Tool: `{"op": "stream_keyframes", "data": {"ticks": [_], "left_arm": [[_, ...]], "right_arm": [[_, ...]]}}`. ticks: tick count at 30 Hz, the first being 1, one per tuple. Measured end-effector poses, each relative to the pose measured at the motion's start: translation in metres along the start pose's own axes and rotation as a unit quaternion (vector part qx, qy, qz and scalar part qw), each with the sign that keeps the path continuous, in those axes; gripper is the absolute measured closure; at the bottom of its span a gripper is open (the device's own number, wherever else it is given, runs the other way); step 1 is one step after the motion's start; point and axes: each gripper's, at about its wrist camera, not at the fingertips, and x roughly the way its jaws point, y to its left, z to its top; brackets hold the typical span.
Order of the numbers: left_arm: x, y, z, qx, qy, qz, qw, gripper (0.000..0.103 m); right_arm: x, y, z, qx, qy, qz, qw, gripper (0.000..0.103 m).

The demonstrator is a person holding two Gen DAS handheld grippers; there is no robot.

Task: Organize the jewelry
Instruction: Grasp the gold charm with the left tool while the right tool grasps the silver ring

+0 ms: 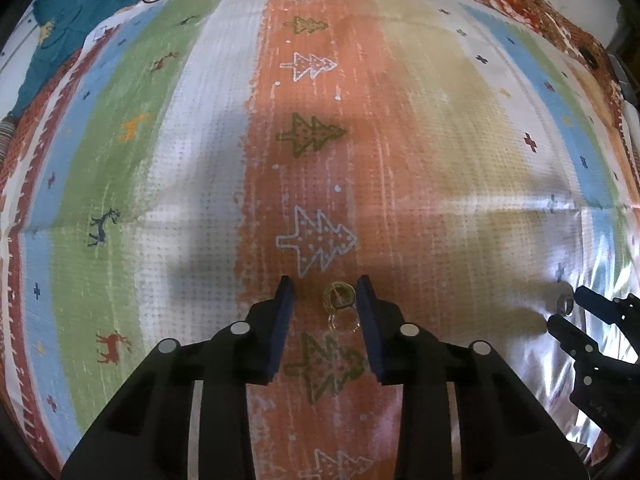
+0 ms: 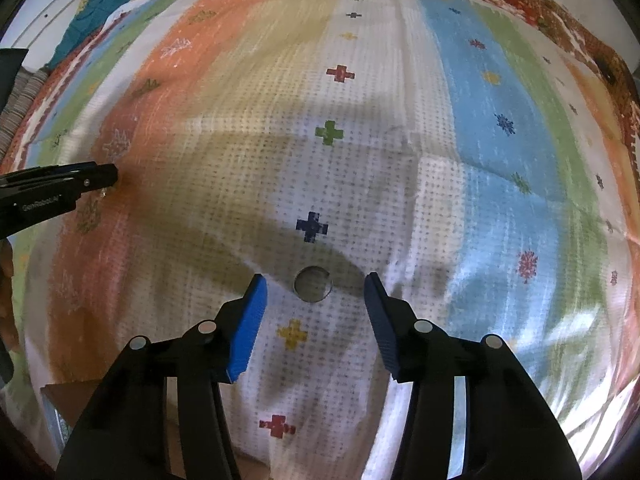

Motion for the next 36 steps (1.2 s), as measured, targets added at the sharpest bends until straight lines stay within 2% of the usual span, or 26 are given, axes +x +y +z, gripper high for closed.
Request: {"op": "stream_keyframes", "data": {"ticks": [3, 5, 9, 17, 28, 32, 36], "left_arm": [[0.001, -0.003, 0.0, 0.005, -0.002, 0.004, 1.0, 0.077], [0.002, -0.008, -0.002, 0.016, -0.001, 0.007, 0.9998, 0.088], [0.004, -0.01, 0.0, 0.026, -0.001, 0.009, 0.9996, 0.089], [-0.009, -0.009, -0.006, 0.024, -0.009, -0.001, 0.9997, 0.091], [-0.044, -0.017, -0.028, 0.04, -0.027, -0.004, 0.9988, 0.091], [-0.065, -0.025, -0.032, 0.056, -0.048, -0.007, 0.9973, 0.091], [-0.091, -0.033, -0.036, 0.064, -0.076, -0.023, 0.9948, 0.091]], "right_arm": [[0.001, -0.002, 0.002, 0.008, 0.001, 0.006, 1.0, 0.062], [0.001, -0.002, 0.003, 0.007, 0.002, 0.008, 1.0, 0.066], [0.002, -0.002, 0.005, 0.008, 0.002, 0.007, 1.0, 0.083], [-0.007, 0.002, 0.0, 0.009, -0.009, 0.011, 1.0, 0.083], [-0.056, -0.005, -0.022, 0.01, -0.053, 0.027, 0.998, 0.083], [-0.068, -0.007, -0.03, 0.013, -0.066, 0.027, 0.997, 0.083], [-0.084, -0.007, -0.033, 0.022, -0.081, 0.047, 0.995, 0.083]]}}
